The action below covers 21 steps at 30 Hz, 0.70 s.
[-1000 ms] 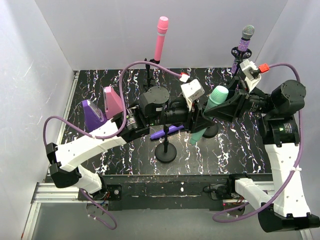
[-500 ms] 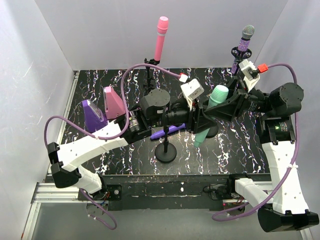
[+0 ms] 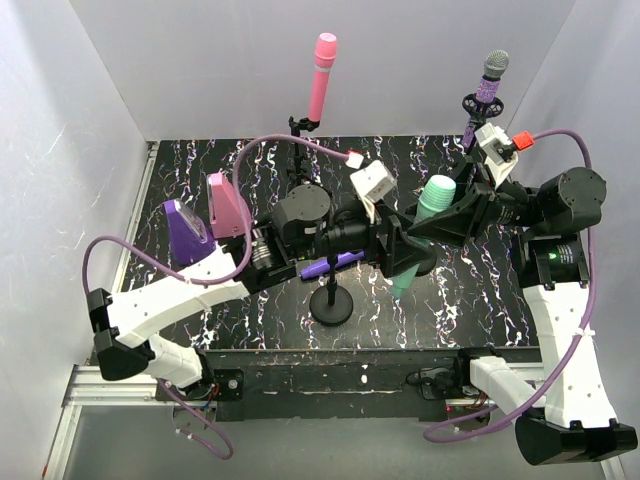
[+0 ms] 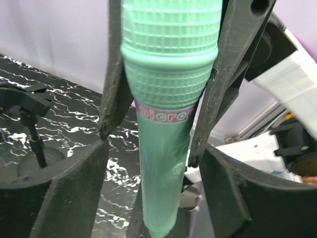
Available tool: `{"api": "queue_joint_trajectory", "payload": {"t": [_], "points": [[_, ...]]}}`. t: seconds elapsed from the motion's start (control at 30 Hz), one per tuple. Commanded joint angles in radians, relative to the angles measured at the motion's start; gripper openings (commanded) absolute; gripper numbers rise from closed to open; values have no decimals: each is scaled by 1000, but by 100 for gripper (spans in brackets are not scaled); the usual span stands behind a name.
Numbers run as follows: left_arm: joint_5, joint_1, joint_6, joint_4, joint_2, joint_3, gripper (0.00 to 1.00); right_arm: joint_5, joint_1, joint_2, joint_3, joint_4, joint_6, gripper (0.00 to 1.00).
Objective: Attach the microphones to the stand
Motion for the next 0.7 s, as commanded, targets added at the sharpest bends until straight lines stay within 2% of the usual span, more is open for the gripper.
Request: {"api": "queue_joint_trajectory", "payload": {"t": [0.0,0.07,0.13,0.27,0.43,0.6,0.67], "points": [[-47,2,-21,43,-110,-35,81,-27,-18,0,-4,136,62,1],[-58,2,-18,39,-143,-61,93,-27,-25,2,-10,168,89,1],[-68,3,-5,23,-182,-90,98,-25,-28,2,-10,173,93,1],[-90,3,134,-126,-283,-96,98,-15,-31,5,-1,101,38,1],[-245,8,418,-432,-383,-73,98,41,-31,33,72,-212,-235,1],[-224,32,610,-509,-413,-133,98,56,-30,54,77,-258,-318,1],[-156,80,659,-495,-409,-165,98,62,-28,54,59,-247,-325,1]]}}
